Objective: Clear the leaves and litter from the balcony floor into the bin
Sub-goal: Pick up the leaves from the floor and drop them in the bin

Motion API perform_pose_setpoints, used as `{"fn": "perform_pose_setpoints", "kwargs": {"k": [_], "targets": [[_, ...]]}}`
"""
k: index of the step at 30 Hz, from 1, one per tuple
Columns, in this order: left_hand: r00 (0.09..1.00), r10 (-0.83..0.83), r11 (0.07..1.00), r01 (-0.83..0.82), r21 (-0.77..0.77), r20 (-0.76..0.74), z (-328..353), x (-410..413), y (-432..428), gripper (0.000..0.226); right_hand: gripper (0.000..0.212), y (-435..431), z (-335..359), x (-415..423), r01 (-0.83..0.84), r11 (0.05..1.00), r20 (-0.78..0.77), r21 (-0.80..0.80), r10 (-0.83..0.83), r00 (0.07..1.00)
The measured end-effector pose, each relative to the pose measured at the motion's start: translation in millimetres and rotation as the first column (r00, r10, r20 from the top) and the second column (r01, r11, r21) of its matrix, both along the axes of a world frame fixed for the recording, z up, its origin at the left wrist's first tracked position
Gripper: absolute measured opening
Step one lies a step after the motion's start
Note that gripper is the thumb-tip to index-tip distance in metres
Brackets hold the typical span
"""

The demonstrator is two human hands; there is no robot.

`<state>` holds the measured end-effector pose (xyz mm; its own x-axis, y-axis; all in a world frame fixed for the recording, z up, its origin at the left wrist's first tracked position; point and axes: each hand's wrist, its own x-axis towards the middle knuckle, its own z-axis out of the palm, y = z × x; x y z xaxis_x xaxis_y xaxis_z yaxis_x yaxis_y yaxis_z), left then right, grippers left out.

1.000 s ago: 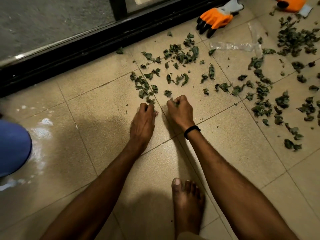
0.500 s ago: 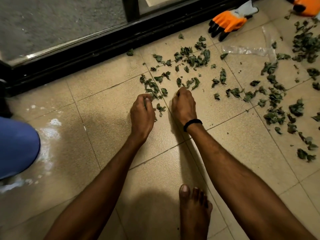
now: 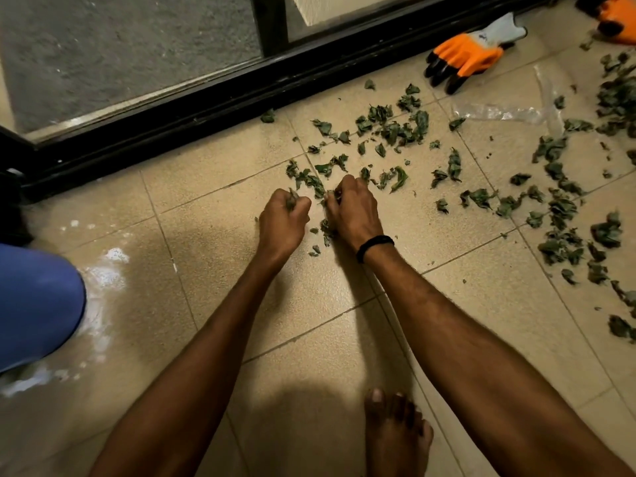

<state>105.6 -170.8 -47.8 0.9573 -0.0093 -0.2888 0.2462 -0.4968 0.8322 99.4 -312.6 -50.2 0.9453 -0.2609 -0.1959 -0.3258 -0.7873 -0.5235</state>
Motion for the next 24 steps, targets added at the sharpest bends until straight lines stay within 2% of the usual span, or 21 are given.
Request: {"fn": "perform_pose_setpoints", "kwargs": {"k": [2,4,7,10,13,15,17,20,24], "targets": [[0.983,0.119,0.961,-0.149,-0.233,-0.139,6,-2,5,0.015,0.014,-3,3,1,0.06,0.996,0.01,0.07,-0.061,0.998],[0.965,0.185,0.907,-0.24,-0.347,-0.184,9,-5,11,0.012,0.008,-7,4,-2,0.117,0.98,0.059,0.159,-0.128,0.99],[0.972,0.205,0.924,-0.232,-0.304,-0.119,4,-10,18,0.007,0.019,-7,4,-14,0.115,0.981,0.137,0.157,-0.137,0.981],[0.982,0.177,0.965,-0.186,-0.186,-0.061,-1,-16,20,0.019,0.03,8,-2,-31,0.087,0.995,0.102,0.051,-0.092,0.991],[0.976,0.214,0.967,-0.219,-0.13,-0.049,-2,-22,22,0.025,0.042,30,-13,-48,0.008,0.999,0.116,-0.051,-0.002,0.993],[0.966,0.251,0.958,-0.258,-0.124,-0.068,-4,-24,26,0.025,0.045,39,-22,-54,-0.059,0.983,0.154,-0.173,0.086,0.984],[0.949,0.297,0.94,-0.31,-0.144,-0.109,-5,-24,31,0.025,0.044,45,-28,-55,-0.121,0.951,0.188,-0.286,0.179,0.966],[0.924,0.352,0.912,-0.375,-0.168,-0.151,-4,-23,39,0.025,0.03,46,-35,-51,-0.188,0.907,0.254,-0.376,0.296,0.921],[0.914,0.38,0.895,-0.402,-0.193,-0.143,3,-25,47,0.027,0.019,42,-33,-35,-0.124,0.932,0.222,-0.34,0.207,0.953]]}}
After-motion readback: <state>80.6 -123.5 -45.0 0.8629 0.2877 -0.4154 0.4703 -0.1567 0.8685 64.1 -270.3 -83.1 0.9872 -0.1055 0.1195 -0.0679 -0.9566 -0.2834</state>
